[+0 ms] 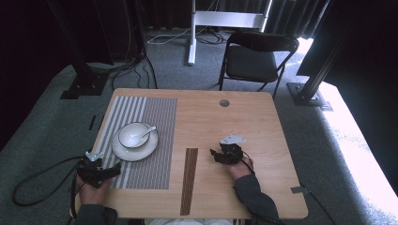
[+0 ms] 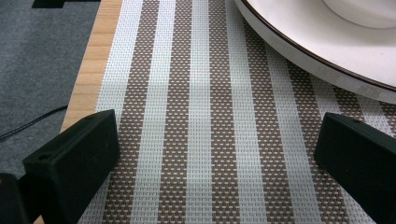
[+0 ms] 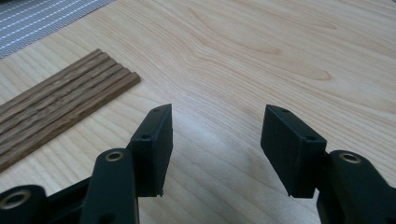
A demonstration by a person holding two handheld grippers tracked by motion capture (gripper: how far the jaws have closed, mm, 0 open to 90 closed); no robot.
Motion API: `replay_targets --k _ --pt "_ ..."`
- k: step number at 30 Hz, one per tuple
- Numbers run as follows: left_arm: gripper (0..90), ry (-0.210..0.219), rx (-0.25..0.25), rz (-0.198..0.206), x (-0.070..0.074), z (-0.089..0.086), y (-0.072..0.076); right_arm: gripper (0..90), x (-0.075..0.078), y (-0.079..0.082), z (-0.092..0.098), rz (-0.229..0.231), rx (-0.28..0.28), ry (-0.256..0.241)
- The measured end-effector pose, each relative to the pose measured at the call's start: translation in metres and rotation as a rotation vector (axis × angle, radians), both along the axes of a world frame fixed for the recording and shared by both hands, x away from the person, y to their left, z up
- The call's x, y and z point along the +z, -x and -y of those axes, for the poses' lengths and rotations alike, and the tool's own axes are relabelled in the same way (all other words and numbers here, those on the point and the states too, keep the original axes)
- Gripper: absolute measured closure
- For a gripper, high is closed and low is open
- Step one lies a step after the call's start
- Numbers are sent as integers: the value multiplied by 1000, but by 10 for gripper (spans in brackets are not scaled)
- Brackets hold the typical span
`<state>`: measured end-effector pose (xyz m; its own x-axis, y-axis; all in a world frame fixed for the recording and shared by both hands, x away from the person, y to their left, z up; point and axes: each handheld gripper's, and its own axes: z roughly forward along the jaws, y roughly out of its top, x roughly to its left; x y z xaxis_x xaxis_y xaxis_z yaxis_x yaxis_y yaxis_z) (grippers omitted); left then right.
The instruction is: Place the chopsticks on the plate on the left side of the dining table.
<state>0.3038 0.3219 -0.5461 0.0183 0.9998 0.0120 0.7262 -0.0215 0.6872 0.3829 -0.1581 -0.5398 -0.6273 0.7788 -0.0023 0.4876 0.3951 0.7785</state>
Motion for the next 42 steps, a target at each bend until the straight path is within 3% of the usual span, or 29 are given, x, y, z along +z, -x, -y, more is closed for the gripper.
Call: replay_targets --k 42 --pt "3 0 0 0 0 0 0 430 27 37 -18 34 136 -44"
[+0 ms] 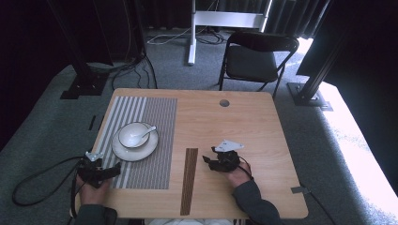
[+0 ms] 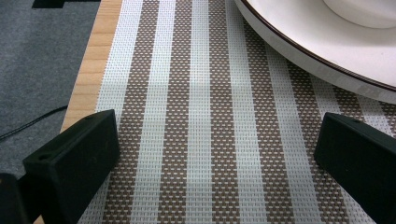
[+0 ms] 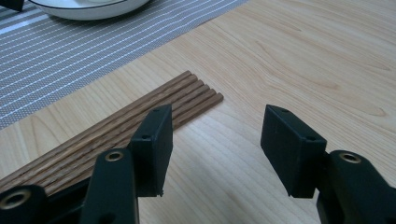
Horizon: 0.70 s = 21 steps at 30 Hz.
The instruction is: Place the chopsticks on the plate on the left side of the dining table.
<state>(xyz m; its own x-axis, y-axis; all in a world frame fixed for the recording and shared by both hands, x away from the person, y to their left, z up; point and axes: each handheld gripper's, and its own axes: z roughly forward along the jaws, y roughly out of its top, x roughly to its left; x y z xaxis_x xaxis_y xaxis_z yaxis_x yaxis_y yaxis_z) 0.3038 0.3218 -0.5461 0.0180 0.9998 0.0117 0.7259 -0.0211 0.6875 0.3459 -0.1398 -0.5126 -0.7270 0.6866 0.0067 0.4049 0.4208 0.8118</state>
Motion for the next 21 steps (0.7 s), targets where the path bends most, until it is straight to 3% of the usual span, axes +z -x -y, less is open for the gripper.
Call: replay_targets --k 21 --pt "3 0 0 0 0 0 0 430 0 10 -14 -3 58 -1"
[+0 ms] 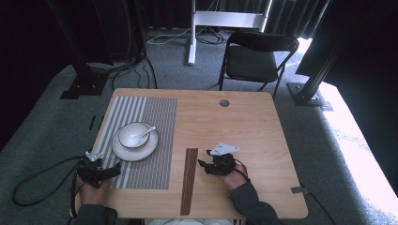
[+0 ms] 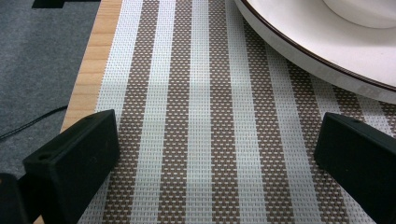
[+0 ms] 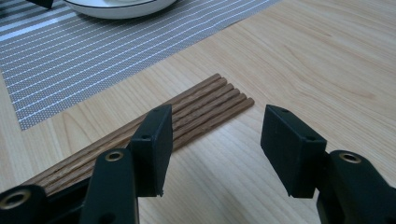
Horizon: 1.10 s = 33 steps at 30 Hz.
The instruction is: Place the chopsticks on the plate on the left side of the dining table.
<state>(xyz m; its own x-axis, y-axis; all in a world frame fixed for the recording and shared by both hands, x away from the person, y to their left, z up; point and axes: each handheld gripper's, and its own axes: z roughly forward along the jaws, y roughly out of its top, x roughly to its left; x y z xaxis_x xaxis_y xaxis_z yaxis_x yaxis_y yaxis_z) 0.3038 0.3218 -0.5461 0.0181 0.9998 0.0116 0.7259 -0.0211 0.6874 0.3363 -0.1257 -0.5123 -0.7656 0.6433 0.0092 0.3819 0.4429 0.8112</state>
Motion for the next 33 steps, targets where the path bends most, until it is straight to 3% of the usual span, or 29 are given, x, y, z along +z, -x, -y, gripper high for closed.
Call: replay_targets --k 33 --pt "3 0 0 0 0 0 0 432 -21 10 -26 -33 127 74"
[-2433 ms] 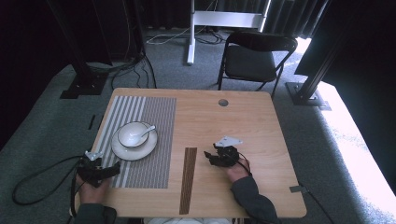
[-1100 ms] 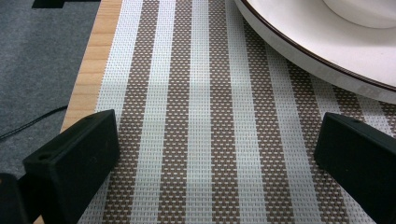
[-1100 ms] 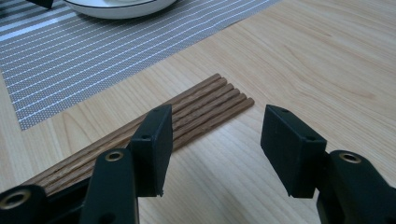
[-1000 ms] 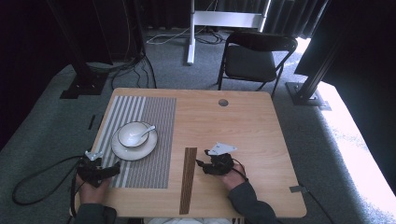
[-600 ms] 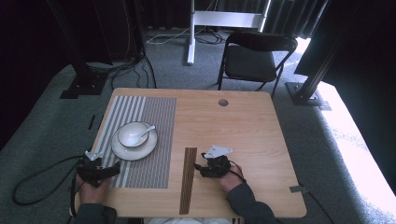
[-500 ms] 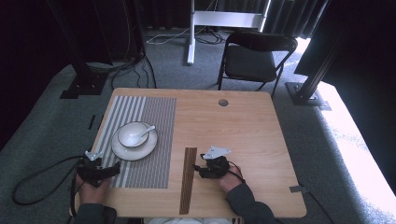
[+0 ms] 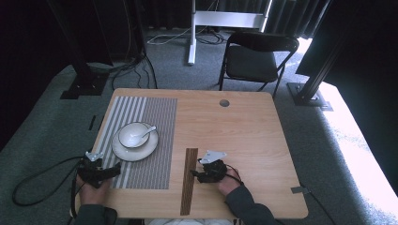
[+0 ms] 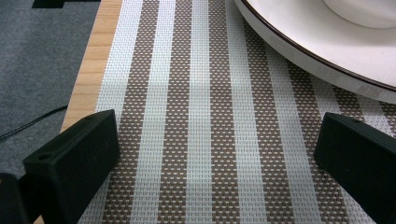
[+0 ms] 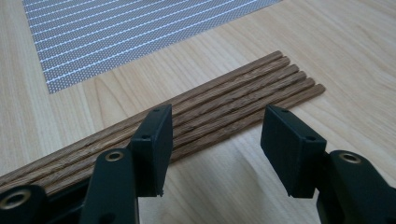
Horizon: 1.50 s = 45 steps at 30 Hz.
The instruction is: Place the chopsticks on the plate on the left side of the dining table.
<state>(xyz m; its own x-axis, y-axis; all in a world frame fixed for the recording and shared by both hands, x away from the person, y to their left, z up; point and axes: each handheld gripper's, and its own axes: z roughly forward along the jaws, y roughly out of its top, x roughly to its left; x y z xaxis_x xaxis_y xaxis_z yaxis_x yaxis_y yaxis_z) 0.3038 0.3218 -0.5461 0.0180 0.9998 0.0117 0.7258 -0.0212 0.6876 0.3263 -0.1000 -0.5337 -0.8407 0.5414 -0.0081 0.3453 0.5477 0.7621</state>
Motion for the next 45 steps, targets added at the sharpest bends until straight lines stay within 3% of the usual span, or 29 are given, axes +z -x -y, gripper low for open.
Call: replay_targets --k 27,29,34,39,41,45 --pt "3 0 0 0 0 0 0 480 -6 0 -4 -22 16 42" --pt "3 0 0 0 0 0 0 556 -8 -1 -3 -21 -7 57" --pt "3 0 0 0 0 0 0 602 -7 0 -3 -12 -15 67" --pt "3 0 0 0 0 0 0 685 -7 -3 0 -10 -74 77" --pt "3 0 0 0 0 0 0 768 -6 -6 3 -2 -128 95" --pt "3 0 0 0 0 0 0 790 -6 -8 6 -1 -165 98"
